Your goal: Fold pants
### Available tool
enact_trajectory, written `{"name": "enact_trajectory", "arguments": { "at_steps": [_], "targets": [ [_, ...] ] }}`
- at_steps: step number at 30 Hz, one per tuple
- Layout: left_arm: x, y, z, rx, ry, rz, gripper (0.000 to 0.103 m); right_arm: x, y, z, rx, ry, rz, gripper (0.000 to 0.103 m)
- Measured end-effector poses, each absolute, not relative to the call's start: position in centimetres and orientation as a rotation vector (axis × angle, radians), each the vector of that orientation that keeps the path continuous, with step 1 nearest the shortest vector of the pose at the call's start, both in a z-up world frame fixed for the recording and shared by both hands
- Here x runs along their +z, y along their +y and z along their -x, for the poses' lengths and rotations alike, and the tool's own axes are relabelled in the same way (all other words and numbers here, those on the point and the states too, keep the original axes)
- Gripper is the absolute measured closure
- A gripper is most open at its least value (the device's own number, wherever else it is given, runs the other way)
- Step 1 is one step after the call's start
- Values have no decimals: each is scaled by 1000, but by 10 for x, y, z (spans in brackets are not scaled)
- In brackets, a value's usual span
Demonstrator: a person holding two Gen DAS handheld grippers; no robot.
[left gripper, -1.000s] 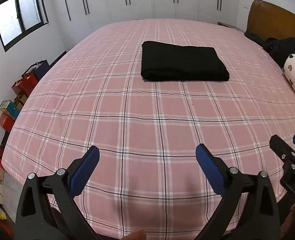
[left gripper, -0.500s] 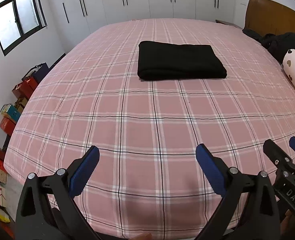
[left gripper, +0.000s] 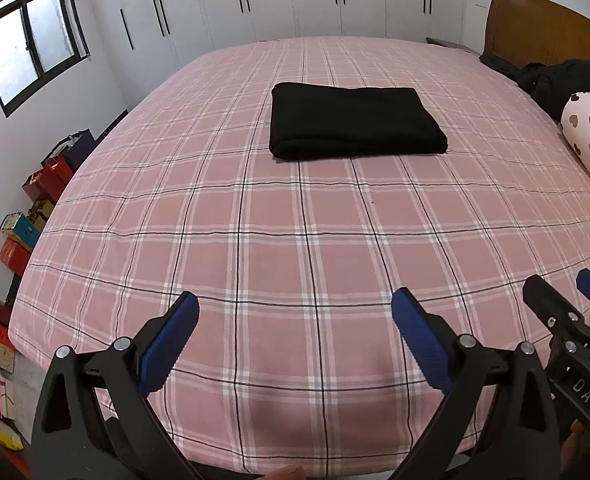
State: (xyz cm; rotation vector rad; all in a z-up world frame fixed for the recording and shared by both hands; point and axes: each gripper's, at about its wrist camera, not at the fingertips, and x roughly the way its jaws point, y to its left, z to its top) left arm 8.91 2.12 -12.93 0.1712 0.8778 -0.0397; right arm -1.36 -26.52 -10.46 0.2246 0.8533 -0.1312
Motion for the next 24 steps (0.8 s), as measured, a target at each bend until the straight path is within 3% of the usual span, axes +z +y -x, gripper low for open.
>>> {"name": "enact_trajectory", "arguments": {
  "at_steps": [24],
  "targets": [
    [-126, 17, -83, -47, 876, -187, 9, -103, -259, 18, -123, 850, -220, 19]
  ]
}}
